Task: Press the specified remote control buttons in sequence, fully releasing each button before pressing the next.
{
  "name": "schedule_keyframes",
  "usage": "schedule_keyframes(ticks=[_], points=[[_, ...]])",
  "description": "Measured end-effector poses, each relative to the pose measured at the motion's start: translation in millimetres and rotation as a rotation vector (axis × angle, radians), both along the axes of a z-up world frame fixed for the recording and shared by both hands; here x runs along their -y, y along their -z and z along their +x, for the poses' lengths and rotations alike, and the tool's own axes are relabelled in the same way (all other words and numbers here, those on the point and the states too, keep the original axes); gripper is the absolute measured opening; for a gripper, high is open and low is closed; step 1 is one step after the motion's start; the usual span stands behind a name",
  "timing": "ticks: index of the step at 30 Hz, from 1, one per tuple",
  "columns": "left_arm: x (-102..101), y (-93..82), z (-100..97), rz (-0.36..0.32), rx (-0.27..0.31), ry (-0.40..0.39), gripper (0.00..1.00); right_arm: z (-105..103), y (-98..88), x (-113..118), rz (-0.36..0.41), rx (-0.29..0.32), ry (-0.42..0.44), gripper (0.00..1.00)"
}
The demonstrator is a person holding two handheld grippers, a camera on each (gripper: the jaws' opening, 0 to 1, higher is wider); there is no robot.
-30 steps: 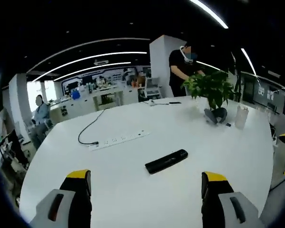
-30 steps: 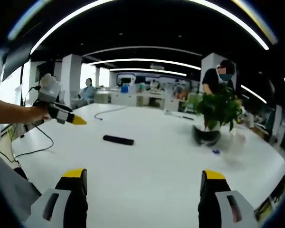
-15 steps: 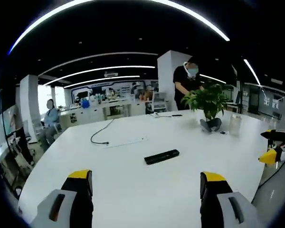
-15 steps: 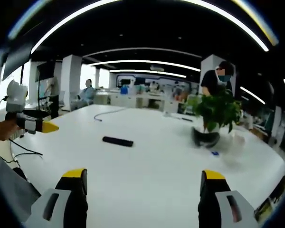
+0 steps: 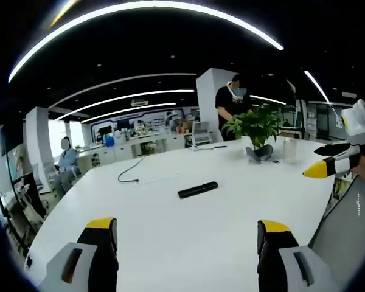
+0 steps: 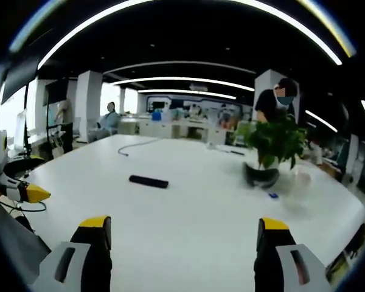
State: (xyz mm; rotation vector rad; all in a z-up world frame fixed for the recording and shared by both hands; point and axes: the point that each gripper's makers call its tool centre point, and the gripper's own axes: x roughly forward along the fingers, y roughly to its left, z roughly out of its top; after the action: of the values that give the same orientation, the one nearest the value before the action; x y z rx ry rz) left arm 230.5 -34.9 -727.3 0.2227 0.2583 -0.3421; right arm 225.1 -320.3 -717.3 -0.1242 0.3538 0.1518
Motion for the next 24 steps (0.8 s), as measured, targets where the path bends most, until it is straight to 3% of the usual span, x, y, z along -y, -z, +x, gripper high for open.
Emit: schedule_keyframes(ticks=[2,6,9,24], points=[[3,6.1,0.9,0.016,-0.019,0.020,1.00,0,0.7,0,0.000,-0.003,-0.001,0.99],[6,-3.5,-0.5,-0.073,0.007,0.041,1.00,0,1.8,-1,-0.005,-0.008,-0.006,0.99],[6,5.0,-0.7,-0.062,-0.036,0.039,1.00,-1,4.7,-4,-0.013,-0.023,-0.018,0.99],[1,5.3,-1.2,-0.082,-0.065,0.003,1.00,-1,5.1,-5,-0.035,-0.021,-0.031,0.99]])
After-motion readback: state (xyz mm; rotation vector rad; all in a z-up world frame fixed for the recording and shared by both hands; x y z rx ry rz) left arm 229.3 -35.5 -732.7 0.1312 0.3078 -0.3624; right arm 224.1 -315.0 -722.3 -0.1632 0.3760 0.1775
